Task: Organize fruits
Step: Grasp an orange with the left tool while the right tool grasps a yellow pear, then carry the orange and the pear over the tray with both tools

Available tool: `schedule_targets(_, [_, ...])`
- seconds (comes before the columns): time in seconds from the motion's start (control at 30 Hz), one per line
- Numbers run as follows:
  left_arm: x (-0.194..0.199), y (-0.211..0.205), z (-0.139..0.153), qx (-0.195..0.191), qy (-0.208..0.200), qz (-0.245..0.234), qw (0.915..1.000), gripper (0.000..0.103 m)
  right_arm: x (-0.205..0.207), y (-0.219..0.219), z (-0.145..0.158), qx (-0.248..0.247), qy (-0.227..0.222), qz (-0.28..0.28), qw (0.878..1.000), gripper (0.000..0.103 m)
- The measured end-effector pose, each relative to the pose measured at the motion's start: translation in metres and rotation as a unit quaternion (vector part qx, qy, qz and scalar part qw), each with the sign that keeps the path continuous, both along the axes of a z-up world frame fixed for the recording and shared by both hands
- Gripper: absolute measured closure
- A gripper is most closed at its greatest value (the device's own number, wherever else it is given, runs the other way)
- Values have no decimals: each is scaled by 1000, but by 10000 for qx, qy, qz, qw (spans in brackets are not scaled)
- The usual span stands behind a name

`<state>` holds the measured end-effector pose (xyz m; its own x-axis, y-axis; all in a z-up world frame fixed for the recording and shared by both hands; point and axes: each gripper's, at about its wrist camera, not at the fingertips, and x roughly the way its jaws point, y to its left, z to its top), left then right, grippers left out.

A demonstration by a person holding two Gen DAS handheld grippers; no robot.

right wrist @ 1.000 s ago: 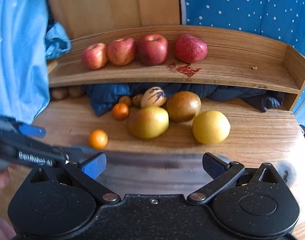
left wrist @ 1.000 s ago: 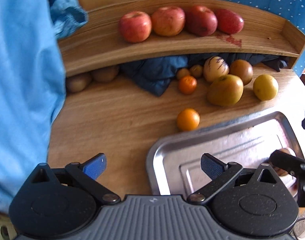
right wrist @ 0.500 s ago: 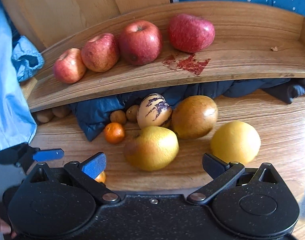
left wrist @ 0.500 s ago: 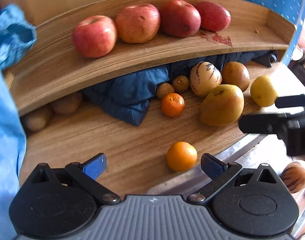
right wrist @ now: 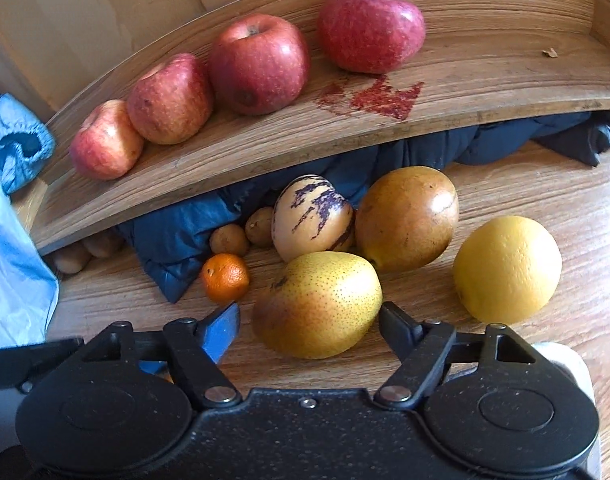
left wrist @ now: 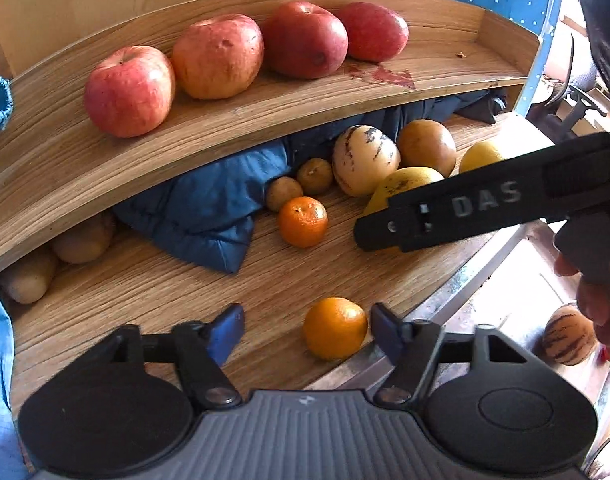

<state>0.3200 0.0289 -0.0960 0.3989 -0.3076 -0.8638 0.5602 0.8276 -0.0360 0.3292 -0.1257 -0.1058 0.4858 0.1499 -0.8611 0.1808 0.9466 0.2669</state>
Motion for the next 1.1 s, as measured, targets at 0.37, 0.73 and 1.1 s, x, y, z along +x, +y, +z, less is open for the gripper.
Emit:
schedule_targets(0.37, [1, 1, 0, -339, 269, -168, 9989, 66, 1, 2, -7, 1, -96, -206, 9997, 35])
schedule_targets(0.73, [2, 11, 3, -377, 296, 336, 9983, 66, -19, -4, 12, 309, -499, -77, 9982, 35])
schedule_targets(1.1, [-9, 4, 21, -621, 252, 522, 9964, 66, -74, -51, 37, 154, -608, -399, 9972, 35])
